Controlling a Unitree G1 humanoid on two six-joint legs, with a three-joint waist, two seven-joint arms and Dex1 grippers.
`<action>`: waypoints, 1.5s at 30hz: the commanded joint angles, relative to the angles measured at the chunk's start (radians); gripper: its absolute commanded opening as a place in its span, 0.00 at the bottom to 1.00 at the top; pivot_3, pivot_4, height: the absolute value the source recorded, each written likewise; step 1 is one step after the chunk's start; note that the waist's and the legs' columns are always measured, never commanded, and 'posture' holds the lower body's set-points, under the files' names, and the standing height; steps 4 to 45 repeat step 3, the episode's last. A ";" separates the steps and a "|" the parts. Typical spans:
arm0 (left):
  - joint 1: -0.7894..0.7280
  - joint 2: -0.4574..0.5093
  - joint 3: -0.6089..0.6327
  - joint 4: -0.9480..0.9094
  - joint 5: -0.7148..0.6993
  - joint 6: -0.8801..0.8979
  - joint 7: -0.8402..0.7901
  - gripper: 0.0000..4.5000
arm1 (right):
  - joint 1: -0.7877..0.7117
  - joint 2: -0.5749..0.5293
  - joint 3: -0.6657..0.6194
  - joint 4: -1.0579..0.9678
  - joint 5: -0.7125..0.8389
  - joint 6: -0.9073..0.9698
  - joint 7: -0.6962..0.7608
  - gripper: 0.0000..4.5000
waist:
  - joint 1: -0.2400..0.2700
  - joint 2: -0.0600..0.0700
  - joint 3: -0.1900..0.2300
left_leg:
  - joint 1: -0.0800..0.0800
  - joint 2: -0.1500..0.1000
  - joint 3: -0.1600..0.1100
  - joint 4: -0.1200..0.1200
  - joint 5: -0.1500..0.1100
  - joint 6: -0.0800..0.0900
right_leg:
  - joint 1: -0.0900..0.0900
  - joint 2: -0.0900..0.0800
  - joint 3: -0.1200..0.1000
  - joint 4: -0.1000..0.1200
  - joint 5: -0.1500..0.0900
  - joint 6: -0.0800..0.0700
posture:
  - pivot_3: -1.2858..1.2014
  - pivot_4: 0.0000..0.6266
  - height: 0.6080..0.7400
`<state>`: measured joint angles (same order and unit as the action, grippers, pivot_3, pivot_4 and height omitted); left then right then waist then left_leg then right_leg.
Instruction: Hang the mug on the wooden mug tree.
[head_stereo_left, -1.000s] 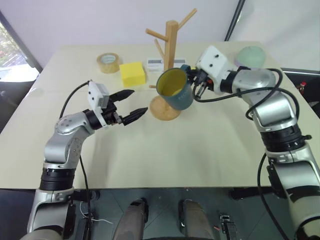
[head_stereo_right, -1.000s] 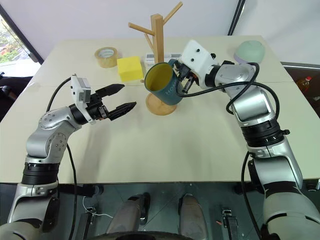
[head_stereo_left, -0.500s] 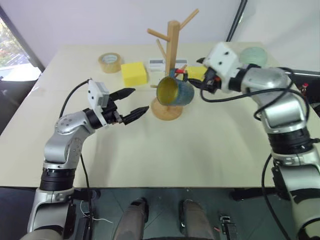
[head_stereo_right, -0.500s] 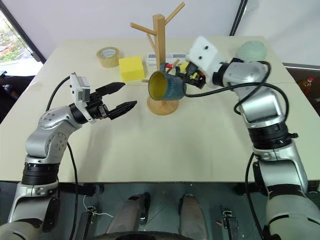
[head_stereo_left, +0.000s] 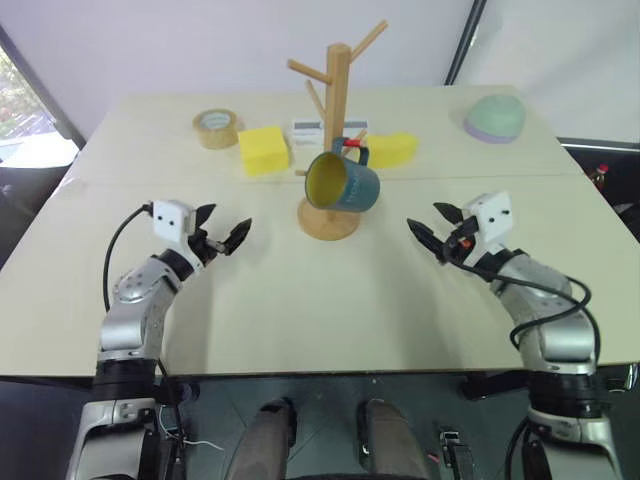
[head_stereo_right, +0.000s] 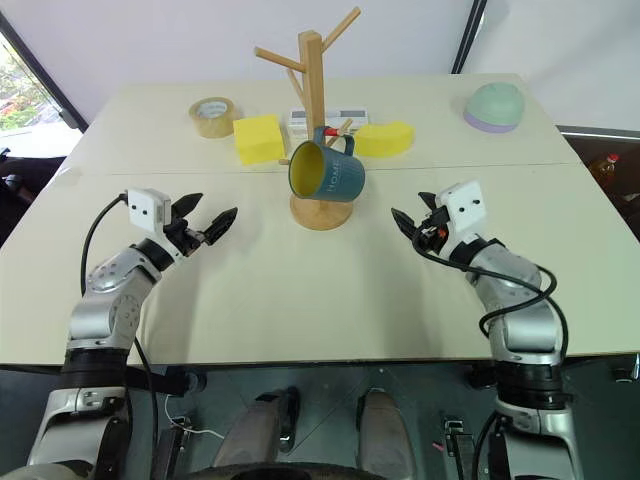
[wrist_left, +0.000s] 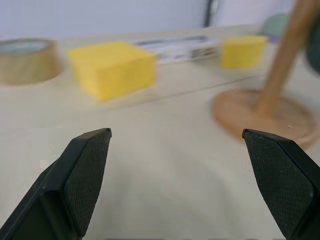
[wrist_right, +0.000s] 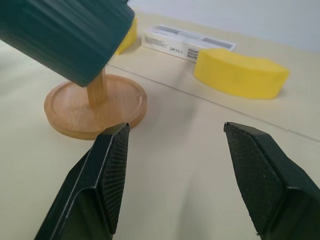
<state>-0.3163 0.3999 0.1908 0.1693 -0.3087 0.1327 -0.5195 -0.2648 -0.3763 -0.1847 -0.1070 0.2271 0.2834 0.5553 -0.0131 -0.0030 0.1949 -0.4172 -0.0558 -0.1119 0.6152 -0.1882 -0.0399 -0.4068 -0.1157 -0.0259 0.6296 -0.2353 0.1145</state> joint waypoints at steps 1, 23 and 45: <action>0.022 -0.001 0.028 -0.006 0.014 -0.046 0.026 1.00 | 0.016 0.017 -0.012 0.029 0.007 -0.072 -0.025 0.69 | 0.002 0.000 0.000 | 0.000 0.000 0.000 0.000 0.000 0.000 | 0.000 0.000 0.000 0.000 0.000 0.000 | 0.52 0.24 1.00; 0.050 -0.004 0.042 -0.033 -0.007 -0.036 0.026 1.00 | 0.018 0.025 -0.007 0.059 0.011 -0.095 -0.025 0.69 | 0.003 0.000 0.000 | 0.000 0.000 0.000 0.000 0.000 0.000 | 0.000 -0.001 0.000 0.000 0.000 0.000 | 0.52 0.24 1.00; 0.050 -0.004 0.042 -0.033 -0.007 -0.036 0.026 1.00 | 0.018 0.025 -0.007 0.059 0.011 -0.095 -0.025 0.69 | 0.003 0.000 0.000 | 0.000 0.000 0.000 0.000 0.000 0.000 | 0.000 -0.001 0.000 0.000 0.000 0.000 | 0.52 0.24 1.00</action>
